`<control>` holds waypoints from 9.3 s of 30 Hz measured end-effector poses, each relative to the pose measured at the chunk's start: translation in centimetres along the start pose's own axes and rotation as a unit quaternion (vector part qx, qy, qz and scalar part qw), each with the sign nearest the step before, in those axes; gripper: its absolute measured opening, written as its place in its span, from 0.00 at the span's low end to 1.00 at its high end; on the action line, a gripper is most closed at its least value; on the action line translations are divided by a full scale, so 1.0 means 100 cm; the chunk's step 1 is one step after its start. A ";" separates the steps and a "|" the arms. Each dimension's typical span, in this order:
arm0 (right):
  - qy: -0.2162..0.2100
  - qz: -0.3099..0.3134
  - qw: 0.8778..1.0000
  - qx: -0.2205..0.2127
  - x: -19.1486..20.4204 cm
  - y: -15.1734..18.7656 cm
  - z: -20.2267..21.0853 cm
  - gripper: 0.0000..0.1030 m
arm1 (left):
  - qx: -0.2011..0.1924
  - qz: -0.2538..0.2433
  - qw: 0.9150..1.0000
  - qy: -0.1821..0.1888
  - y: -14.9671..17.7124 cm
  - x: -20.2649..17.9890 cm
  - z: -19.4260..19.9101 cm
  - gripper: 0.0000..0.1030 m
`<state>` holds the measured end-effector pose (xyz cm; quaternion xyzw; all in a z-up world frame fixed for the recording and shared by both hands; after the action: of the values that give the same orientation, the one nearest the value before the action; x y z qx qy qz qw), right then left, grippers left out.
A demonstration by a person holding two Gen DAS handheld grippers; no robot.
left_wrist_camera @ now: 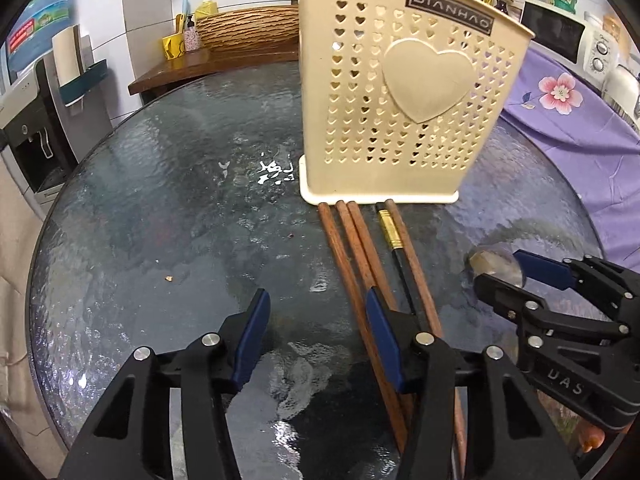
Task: Organize utensils
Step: 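Grasp the silver spoon with dark handle with the right tool while the left tool grasps a wooden chopstick, then lift the spoon and chopstick and lower both into the cream holder, then open both tools and withdraw them from the holder, then grasp a wooden chopstick with the right tool while the left tool grasps another wooden chopstick, then lift both wooden chopsticks and lower them into the cream holder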
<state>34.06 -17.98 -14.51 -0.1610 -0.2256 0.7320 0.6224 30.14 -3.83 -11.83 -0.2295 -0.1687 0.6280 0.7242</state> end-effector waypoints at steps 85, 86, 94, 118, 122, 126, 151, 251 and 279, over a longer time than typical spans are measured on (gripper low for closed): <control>-0.043 0.070 0.964 -0.252 0.005 -0.097 0.223 0.46 | -0.273 0.007 0.955 0.116 -0.121 0.013 0.237 0.06; -0.039 0.071 0.963 -0.257 0.005 -0.104 0.228 0.46 | -0.276 0.004 0.954 0.114 -0.129 0.011 0.242 0.06; 0.003 0.070 0.957 -0.280 0.004 -0.160 0.252 0.46 | -0.302 0.001 0.949 0.091 -0.193 0.001 0.265 0.06; 0.037 0.098 0.970 -0.219 0.008 -0.147 0.123 0.46 | -0.187 0.045 0.979 0.072 -0.167 0.024 0.124 0.07; 0.042 0.109 0.969 -0.218 0.014 -0.139 0.117 0.47 | -0.184 0.049 0.980 0.057 -0.147 0.028 0.113 0.34; 0.037 0.103 0.967 -0.231 0.013 -0.132 0.120 0.51 | -0.172 0.071 0.981 0.054 -0.125 0.037 0.101 0.49; -0.024 0.050 0.998 -0.036 0.046 0.017 0.016 0.53 | -0.051 0.044 0.997 -0.046 0.017 0.059 0.054 0.51; -0.129 -0.037 0.980 -0.145 -0.013 -0.036 0.107 0.07 | -0.127 0.026 0.990 0.049 -0.040 -0.002 0.099 0.07; -0.162 0.056 0.962 -0.214 0.002 -0.064 0.227 0.07 | -0.217 -0.027 0.972 0.088 -0.072 -0.005 0.199 0.07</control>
<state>27.62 -19.95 8.10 -0.1825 -0.4654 0.7165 0.4865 25.45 -2.72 8.76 -0.4311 -0.2430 0.5342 0.6854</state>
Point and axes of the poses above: each gripper's, at about its wrist camera, not at the fingertips, and z roughly against the way its jaws point, x to its left, y to its underside, the point moved 3 cm from there along -z, roughly the way its jaws point, and after that the axes turned 5 degrees about x, right-handed, at the moved point
